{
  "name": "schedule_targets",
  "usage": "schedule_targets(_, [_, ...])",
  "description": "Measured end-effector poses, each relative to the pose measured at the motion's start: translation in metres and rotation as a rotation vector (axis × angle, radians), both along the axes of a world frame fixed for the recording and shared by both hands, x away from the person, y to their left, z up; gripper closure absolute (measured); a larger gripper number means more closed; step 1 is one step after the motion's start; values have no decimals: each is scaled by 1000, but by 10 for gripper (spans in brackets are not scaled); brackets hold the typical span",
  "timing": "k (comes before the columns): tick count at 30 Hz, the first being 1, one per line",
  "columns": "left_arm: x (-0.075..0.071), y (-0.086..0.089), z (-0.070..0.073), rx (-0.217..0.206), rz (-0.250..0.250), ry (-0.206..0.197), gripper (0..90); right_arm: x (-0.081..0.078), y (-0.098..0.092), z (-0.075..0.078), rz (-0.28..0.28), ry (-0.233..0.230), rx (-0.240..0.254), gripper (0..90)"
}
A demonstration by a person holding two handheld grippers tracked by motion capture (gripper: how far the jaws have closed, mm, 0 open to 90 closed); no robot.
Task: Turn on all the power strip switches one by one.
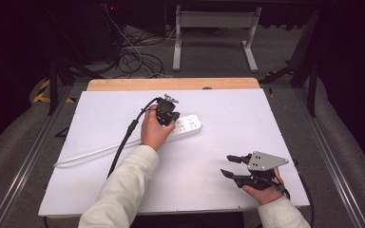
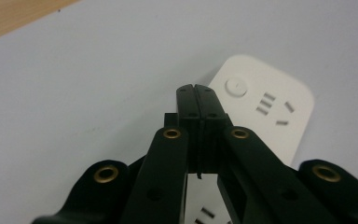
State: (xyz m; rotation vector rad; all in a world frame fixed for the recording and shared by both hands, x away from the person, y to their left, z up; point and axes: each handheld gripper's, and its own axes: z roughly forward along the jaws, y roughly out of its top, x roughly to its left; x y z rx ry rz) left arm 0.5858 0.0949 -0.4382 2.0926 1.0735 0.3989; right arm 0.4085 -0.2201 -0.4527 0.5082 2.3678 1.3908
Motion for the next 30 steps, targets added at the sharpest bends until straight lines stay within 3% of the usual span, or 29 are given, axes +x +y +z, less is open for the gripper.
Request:
schedule_targets(4, [0,-5,5,-42,-23,-13,899,0,1,0,2,0,-4,480])
schedule_targets(14, [3,-24,-4,-22,-88,-24,899,-1,-1,1,2,-2,4,480])
schedule_targets(30, [12,-37,-19,3,-57,-7,899,-1,-2,1,8,-5,7,480])
